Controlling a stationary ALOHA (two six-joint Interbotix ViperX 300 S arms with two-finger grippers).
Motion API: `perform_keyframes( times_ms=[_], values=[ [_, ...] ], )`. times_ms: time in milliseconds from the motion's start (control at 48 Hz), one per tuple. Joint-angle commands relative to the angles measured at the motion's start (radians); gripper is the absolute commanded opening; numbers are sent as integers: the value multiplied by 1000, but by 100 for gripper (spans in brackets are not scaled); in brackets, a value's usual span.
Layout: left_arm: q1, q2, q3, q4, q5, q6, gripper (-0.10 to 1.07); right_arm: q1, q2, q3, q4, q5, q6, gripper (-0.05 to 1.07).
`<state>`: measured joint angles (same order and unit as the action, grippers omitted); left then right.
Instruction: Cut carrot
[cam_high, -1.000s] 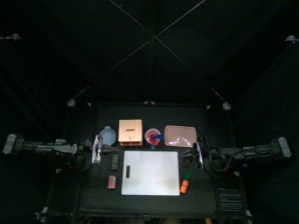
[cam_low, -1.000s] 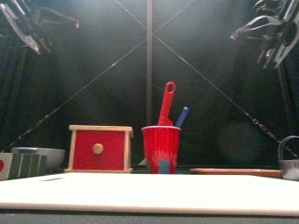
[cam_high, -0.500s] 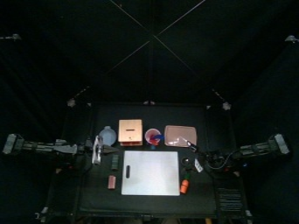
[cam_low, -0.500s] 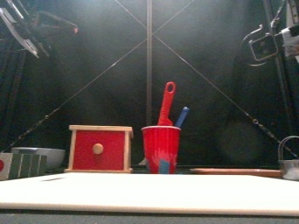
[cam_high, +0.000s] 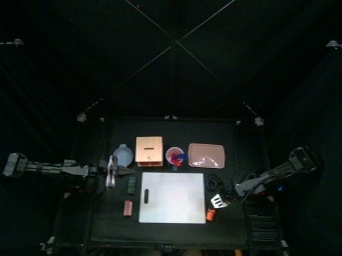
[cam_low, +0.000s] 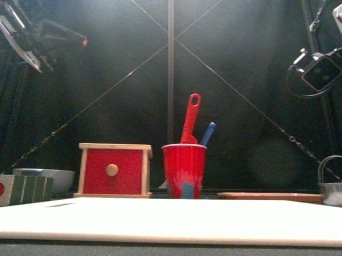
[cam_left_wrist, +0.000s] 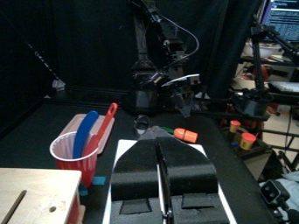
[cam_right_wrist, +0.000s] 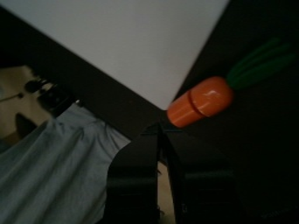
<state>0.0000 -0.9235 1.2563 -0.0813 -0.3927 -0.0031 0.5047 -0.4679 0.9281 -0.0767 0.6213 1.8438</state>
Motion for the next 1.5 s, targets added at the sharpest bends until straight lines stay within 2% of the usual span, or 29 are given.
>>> perform_keyframes(
  times_ms=[0, 125, 271, 583, 792, 938, 1167, 1229, 1312, 1479],
  values=[
    [3, 5, -11, -2, -9, 2, -1, 32, 17, -40, -66, 54, 117, 67],
    [3, 6, 0, -2, -9, 2, -1, 91, 75, -84, -187, 114, 290, 85],
    [9, 5, 3, -2, -9, 2, -1, 107, 167, -109, -213, 123, 383, 101],
    [9, 5, 5, -2, -6, 0, -1, 104, 284, -117, -101, 126, 391, 101],
    [9, 5, 9, -21, -6, 2, -1, 101, 348, -114, -75, 97, 391, 101],
    [11, 5, 11, -23, -6, 2, -1, 97, 383, -109, -84, 32, 391, 94],
    [11, 5, 11, -28, -6, 2, -1, 95, 403, -109, -89, 3, 390, 63],
    [11, 5, 11, -29, -6, 2, -1, 86, 394, -114, -106, 6, 387, 58],
    [11, 5, 9, -29, -5, 0, -1, 52, 370, -132, -147, 8, 379, 58],
    [14, 5, 9, -38, -6, 2, -1, -46, 337, -181, -341, 2, 370, 58]
  ],
)
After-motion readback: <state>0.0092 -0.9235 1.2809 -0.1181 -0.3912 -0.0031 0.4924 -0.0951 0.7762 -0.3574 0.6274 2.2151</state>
